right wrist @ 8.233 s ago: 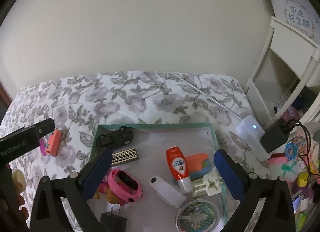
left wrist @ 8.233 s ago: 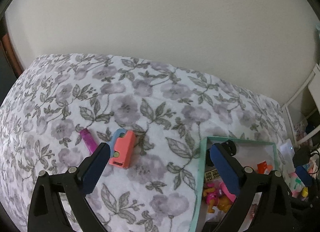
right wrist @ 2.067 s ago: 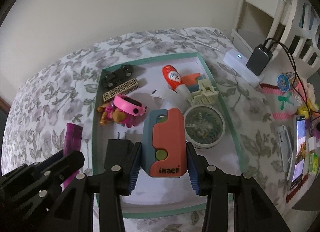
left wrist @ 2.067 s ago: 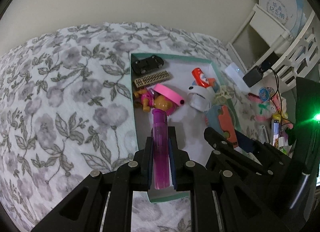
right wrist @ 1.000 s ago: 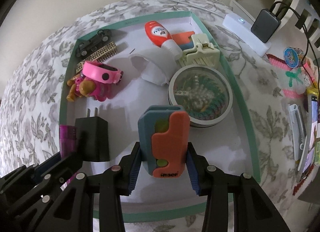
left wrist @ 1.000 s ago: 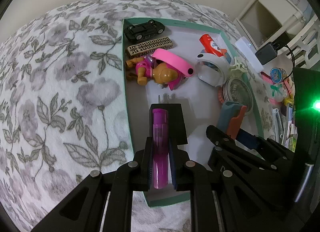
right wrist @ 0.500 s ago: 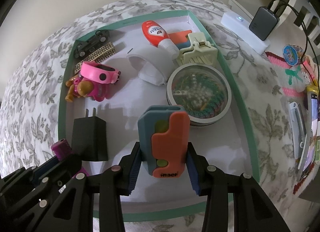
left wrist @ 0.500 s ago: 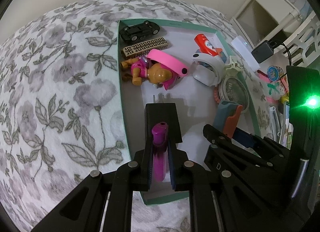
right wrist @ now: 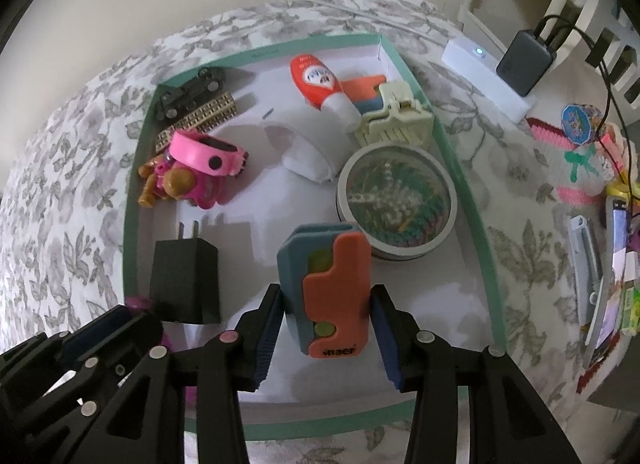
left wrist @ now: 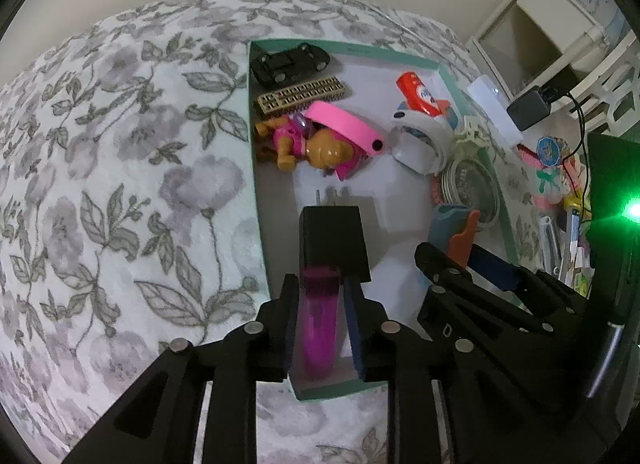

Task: Organize rigid objects

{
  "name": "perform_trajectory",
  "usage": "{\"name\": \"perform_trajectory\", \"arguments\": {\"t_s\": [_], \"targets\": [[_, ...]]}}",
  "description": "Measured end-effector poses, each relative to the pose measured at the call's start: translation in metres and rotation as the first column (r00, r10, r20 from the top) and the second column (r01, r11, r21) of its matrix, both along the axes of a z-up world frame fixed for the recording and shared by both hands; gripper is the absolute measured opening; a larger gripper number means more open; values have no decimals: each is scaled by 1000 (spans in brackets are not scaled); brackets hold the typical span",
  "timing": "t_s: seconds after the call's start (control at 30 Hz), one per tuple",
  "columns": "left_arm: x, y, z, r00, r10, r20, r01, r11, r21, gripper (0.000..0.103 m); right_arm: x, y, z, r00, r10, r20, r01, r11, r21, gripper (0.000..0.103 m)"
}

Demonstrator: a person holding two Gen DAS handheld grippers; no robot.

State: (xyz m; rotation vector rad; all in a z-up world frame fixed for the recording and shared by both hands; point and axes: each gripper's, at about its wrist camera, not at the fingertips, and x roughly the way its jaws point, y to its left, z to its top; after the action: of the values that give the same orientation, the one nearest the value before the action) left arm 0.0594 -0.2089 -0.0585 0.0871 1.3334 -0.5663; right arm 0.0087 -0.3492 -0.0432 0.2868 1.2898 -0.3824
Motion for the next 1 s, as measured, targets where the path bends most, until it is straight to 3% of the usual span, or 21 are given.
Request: {"name": "perform_trajectory", "arguments": {"t_s": [0.37,0.5,0.6,0.73,0.8,0.83,1.0], "targets": [[9,24,27,998,59,38,-57,996,-71,34,0,6,34,996,20,92,-16,999,-42,52],[18,41,39,988,135,77,-129,988,-87,52,0,9,48,991,25,135,-17,998,-59,52],[25,53,46,974,189,126,-182,981,-65,59,-1,10,58,985,26,172,-13,997,-73,65],[33,71,52,951,248,182,-245,969,-39,64,-2,12,66,978,34,207,-15,996,-91,67],[37,78,52,942,268,199,-269,963,-25,81,-2,13,67,976,38,213,-17,995,-100,73],[37,81,51,940,274,204,-276,961,-22,83,-2,14,67,976,41,215,-18,994,-106,76],[41,88,46,933,290,213,-298,955,4,85,0,16,65,974,56,217,-30,992,-121,84]]}}
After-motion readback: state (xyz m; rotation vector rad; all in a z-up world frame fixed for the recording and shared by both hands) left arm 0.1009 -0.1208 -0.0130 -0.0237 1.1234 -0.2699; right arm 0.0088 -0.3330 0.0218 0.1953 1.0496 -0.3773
